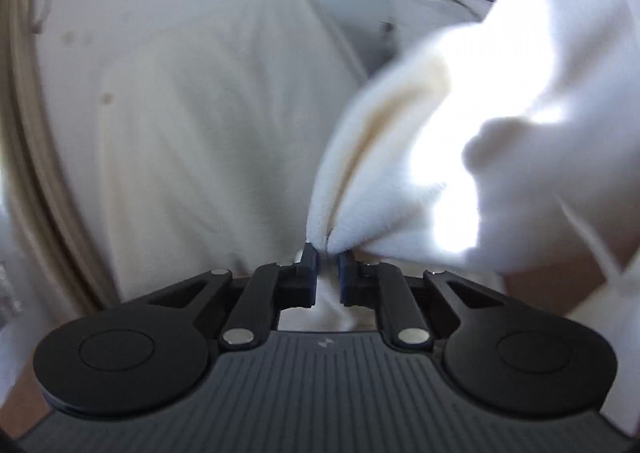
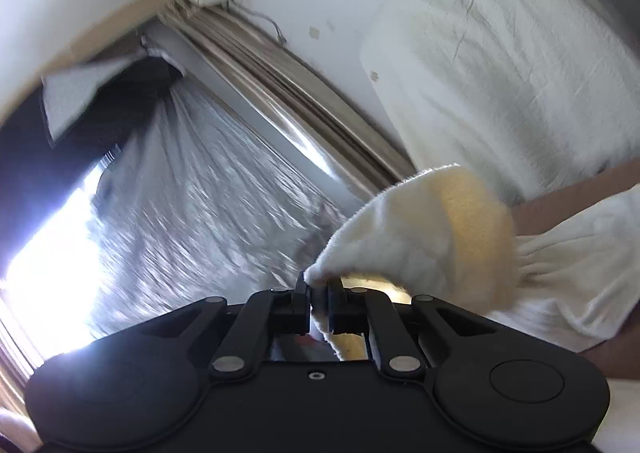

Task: Fold clothes

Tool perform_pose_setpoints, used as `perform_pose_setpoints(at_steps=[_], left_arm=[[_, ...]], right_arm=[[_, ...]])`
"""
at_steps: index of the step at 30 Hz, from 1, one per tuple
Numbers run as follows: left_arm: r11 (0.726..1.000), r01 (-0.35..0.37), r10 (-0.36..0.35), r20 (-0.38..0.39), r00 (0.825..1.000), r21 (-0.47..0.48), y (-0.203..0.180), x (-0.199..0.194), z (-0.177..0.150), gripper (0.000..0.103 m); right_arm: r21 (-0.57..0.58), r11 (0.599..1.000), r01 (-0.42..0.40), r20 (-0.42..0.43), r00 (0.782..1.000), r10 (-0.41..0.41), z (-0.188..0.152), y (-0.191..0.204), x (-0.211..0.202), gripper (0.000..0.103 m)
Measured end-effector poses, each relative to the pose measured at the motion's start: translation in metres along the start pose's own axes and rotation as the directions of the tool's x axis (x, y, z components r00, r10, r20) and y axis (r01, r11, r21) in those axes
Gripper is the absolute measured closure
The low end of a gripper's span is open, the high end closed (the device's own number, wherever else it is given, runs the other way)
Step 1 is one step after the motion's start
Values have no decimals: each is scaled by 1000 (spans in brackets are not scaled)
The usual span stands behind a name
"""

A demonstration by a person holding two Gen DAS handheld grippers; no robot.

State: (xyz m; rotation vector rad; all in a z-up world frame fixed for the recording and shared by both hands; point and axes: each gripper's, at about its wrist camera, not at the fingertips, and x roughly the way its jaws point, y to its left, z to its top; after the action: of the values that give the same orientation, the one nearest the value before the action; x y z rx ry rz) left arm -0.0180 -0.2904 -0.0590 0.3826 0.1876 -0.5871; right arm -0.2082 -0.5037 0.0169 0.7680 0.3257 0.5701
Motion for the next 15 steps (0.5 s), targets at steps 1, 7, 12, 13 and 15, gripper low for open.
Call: perform_pose_setpoints(at_steps=[1, 7, 12, 13, 15], left_arm=[[998, -56, 56, -13, 998, -26, 18, 4, 0, 93], [817, -562, 551, -110, 827, -129, 156, 23, -20, 93], [454, -889, 878, -197, 436, 56, 222, 42, -97, 94], [455, -887, 865, -276, 419, 80, 235, 47, -120, 93], [467, -875, 825, -418, 381, 124, 257, 53, -153, 93]], right_arm=[[3, 1000, 31, -5, 1000, -31, -2, -7, 6, 88], [89, 970, 226, -12, 974, -226, -15, -76, 11, 67], [39, 913, 405, -108, 910, -399, -40, -105, 31, 58], [16, 897, 441, -128, 891, -436, -46, -108, 36, 58], [5, 884, 467, -164, 873, -460, -59, -118, 46, 58]])
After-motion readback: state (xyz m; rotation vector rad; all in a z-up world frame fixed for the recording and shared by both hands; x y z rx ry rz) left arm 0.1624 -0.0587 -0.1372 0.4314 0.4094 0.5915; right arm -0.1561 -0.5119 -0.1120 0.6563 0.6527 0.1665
